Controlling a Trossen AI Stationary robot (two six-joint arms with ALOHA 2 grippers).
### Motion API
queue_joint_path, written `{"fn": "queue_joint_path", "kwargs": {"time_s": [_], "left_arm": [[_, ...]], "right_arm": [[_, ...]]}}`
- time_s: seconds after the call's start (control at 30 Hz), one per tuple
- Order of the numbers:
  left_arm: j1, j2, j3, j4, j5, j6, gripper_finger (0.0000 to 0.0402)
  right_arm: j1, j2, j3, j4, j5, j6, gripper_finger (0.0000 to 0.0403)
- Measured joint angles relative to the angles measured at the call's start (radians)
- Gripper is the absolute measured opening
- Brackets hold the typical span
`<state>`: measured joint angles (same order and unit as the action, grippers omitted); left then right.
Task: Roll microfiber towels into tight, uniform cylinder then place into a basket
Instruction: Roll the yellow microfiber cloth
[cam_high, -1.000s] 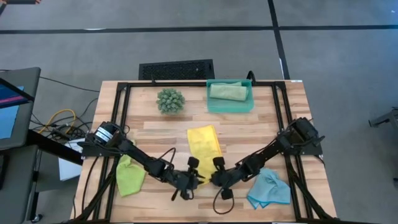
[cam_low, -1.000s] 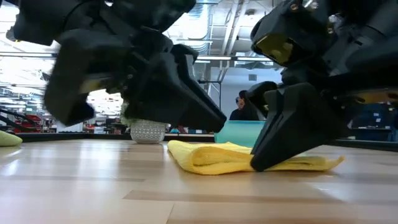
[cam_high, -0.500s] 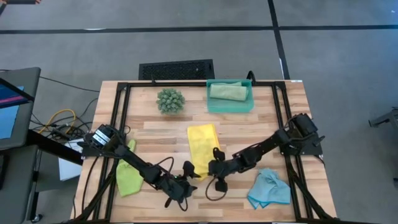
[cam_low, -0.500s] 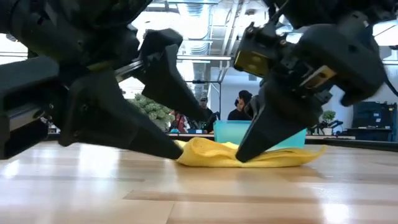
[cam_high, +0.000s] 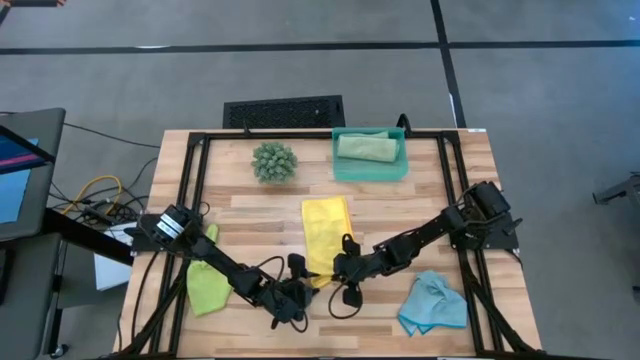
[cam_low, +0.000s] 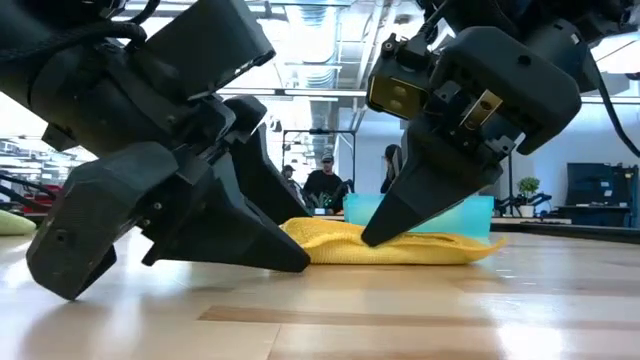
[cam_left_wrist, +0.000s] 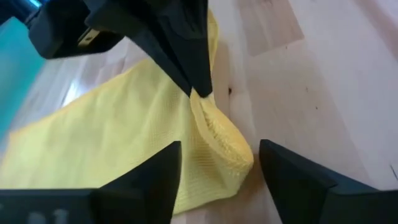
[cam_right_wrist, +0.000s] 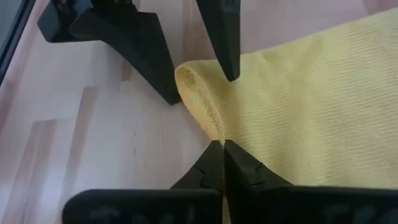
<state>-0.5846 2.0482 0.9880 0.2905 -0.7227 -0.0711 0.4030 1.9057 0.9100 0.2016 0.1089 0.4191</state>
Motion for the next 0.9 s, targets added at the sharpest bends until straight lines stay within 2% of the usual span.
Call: {"fn": "queue_joint_path", "kwargs": {"time_s": [0.4, 0.7, 0.8, 0.9], "left_arm": [[-0.011, 0.0, 0.0, -0.009, -0.032, -0.054, 0.01], [-0.034, 0.0, 0.0, 0.016, -0.012, -0.116, 0.0034], [-0.052, 0.0, 0.0, 0.015, -0.044, -0.126, 0.0009], [-0.058, 0.0, -0.001, 0.015, -0.079, -0.145, 0.0004]], "right_arm": [[0.016, 0.0, 0.0, 0.002, 0.0, -0.046, 0.0056], [0.051, -0.011, 0.002, -0.011, -0.003, -0.107, 0.0149], [0.068, -0.023, 0.002, -0.012, 0.0, -0.153, 0.0177], [0.092, -0.022, 0.002, -0.017, 0.039, -0.2, 0.0193]]}}
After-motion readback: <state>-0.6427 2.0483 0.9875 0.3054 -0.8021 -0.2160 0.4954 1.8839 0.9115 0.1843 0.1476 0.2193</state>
